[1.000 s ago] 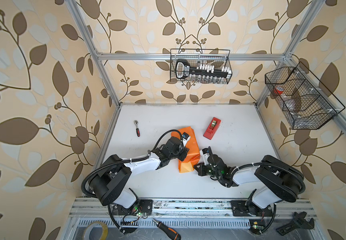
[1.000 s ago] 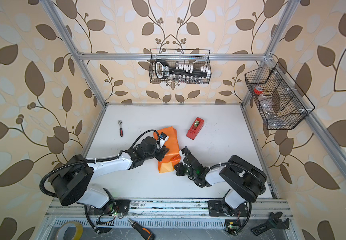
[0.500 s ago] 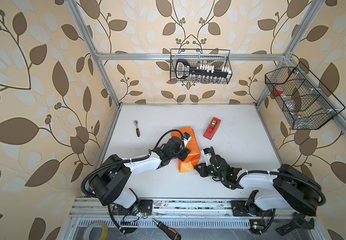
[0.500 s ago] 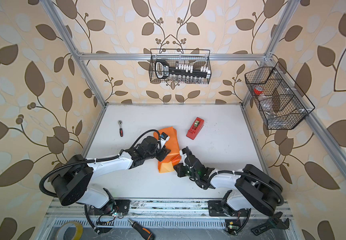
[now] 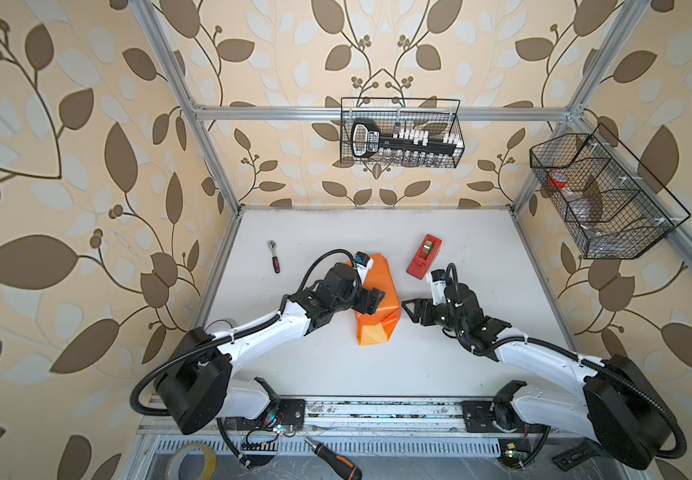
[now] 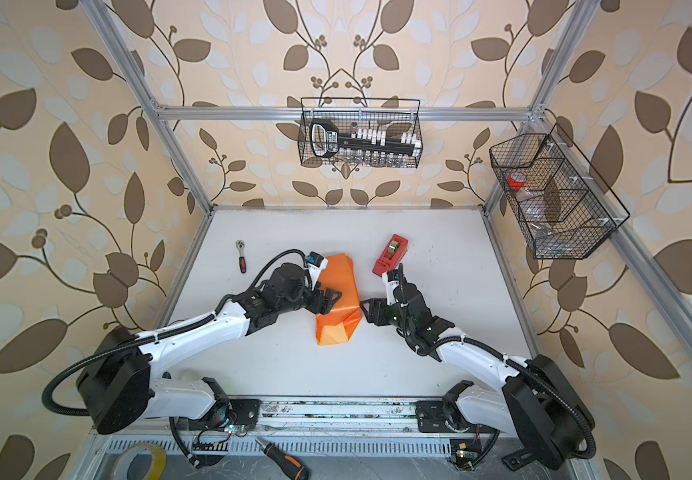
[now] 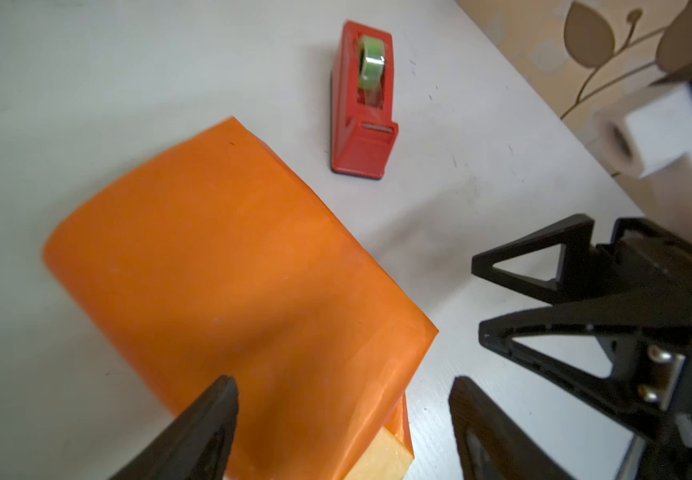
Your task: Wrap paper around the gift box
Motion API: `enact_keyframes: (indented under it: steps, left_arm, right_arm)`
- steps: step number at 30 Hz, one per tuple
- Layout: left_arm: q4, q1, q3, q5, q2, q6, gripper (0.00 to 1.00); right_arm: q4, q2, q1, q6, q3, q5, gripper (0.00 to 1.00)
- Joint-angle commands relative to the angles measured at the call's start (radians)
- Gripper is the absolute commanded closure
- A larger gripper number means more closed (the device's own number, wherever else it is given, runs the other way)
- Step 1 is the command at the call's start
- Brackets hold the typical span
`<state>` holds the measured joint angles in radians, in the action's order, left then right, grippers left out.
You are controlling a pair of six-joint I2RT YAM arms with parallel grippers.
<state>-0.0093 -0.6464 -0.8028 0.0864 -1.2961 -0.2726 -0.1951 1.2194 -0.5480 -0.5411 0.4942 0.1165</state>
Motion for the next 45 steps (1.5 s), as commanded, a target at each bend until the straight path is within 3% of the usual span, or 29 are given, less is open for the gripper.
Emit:
enact_keyframes:
  steps: [1,6,14,19,31,39,45]
  left_arm:
    - [-0.070,0.115,0.018,0.000,0.042,-0.195,0.14]
    - [-0.054,0.234,0.022,0.131,-0.024,-0.309,0.13]
    - [-0.012,0.248,-0.047,0.242,-0.198,-0.341,0.13]
    - [0.038,0.242,-0.083,0.348,-0.278,-0.355,0.16]
    - [0.086,0.200,-0.166,0.439,-0.403,-0.368,0.18]
    - [0.071,0.219,-0.096,0.322,-0.321,-0.376,0.15]
    - [0.041,0.250,0.029,0.160,-0.125,-0.369,0.17]
  right_arm:
    - [0.005,0.086,0.022,0.024,0.083,0.040,0.10]
    - [-0.073,0.241,0.042,-0.022,0.173,0.127,0.00]
    - [-0.151,0.357,0.042,-0.084,0.205,0.215,0.01]
    - [-0.191,0.360,0.037,-0.119,0.171,0.245,0.03]
    - [-0.206,0.229,-0.017,-0.165,0.042,0.199,0.05]
    - [-0.021,0.101,0.032,-0.067,0.038,0.103,0.03]
    - [0.192,-0.027,0.044,0.090,0.117,-0.020,0.03]
